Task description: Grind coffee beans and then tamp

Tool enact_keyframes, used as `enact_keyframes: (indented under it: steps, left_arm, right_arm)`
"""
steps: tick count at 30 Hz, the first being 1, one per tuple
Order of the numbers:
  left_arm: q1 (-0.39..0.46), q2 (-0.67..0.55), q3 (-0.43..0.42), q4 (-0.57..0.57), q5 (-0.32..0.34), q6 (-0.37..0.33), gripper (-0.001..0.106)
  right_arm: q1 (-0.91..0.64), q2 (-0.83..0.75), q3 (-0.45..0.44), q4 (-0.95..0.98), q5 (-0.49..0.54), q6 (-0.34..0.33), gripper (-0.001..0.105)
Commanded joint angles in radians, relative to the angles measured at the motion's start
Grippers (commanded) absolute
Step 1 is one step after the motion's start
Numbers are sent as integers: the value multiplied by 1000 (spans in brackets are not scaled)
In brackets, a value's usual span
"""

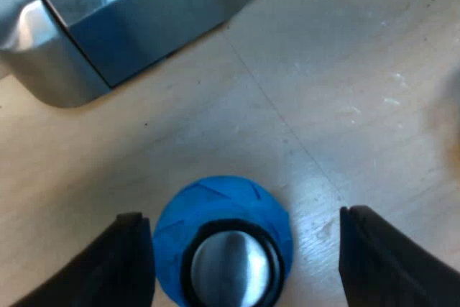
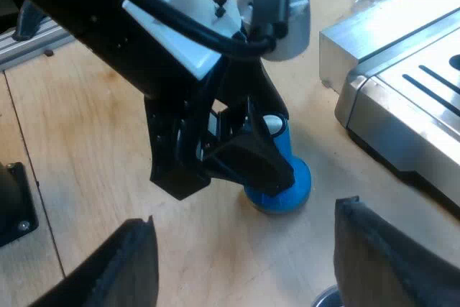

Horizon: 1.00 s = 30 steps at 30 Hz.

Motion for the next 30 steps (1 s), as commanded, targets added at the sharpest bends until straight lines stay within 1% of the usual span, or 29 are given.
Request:
enact_keyframes:
  steps: [1, 5, 15, 16, 20, 21, 23, 24, 25, 26, 30]
  left_arm:
    - [1, 28, -6, -10, -14, -6, 58]
    - [1, 55, -6, -10, -14, -6, 58]
    - [1, 55, -6, -10, -14, -3, 57]
    - [1, 55, -6, -10, -14, -3, 54]
    - [1, 55, -6, -10, -14, 1, 35]
    - [1, 55, -6, -10, -14, 1, 26]
    - [1, 55, -6, -10, -14, 1, 12]
    - [1, 55, -6, -10, -14, 1, 9]
    - [1, 55, -6, -7, -13, 1, 3]
    - [1, 55, -8, -1, -11, 1, 0]
    - [1, 55, -39, 74, -21, 3, 0]
  right_arm:
    - [2, -2, -2, -4, -2, -2, 55]
    - [2, -2, -2, -4, -2, -2, 55]
    - [2, -2, -2, -4, -2, -1, 55]
    - [2, -2, -2, -4, -2, -1, 55]
    - [2, -2, -2, -4, -2, -1, 55]
    - [2, -2, -2, -4, -2, -1, 55]
    - [2, -2, -2, -4, -2, -1, 55]
    - [2, -2, -2, -4, -2, -1, 55]
    - [2, -2, -2, -4, -2, -1, 55]
    - [2, -2, -2, -4, -2, -1, 55]
    - [2, -2, -2, -6, -2, -1, 55]
